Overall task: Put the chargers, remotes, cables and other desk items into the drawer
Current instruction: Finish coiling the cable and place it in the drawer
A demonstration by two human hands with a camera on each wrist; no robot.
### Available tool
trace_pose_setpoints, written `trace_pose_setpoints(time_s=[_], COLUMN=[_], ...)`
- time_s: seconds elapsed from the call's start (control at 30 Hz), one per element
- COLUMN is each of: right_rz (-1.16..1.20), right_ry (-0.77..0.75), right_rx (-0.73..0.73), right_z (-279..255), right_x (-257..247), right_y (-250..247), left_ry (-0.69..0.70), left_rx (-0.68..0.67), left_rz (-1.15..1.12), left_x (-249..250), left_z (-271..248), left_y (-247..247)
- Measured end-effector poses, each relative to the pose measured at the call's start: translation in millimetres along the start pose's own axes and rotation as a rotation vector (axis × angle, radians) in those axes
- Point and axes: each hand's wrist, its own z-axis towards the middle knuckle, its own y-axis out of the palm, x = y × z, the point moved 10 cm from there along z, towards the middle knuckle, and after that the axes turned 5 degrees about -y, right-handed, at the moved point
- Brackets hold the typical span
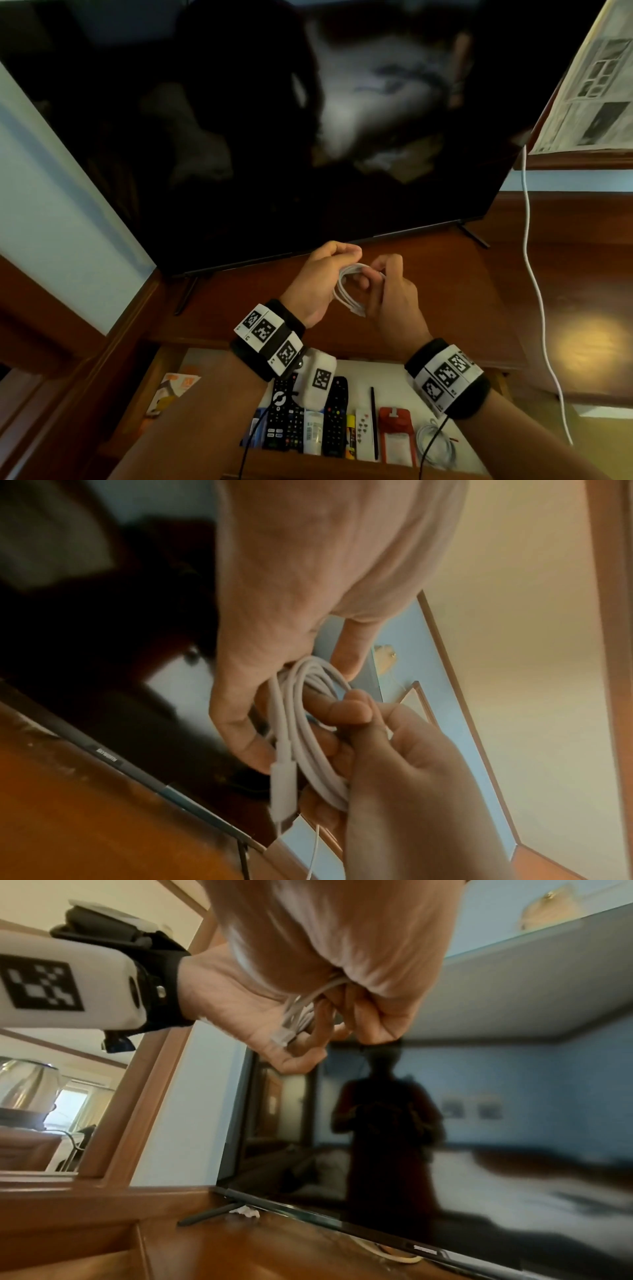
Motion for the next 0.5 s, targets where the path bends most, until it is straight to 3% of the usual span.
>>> trace_pose_setpoints(time_s=[0.13,0.2,0.37,0.5], right_rz=[0.127,0.109,0.113,-0.137], right_ry=[0.09,0.085,0.039,-0.069], right_rx=[0.17,0.18,0.04,-0.144], right_z=[2,5,9,15], right_x=[4,3,-3,-3], right_y=[-13,-14,-9,-12], left_ry=[0.002,0.023,0.135,0.14], left_rx=[-0.012,-0.034,0.023,-0.014], left_rz=[-0.046,-0.087,-0.083,-0.002], left_x=[-3,-3,11,22], left_z=[2,1,3,4], left_y=[-4,-3,-10,-14])
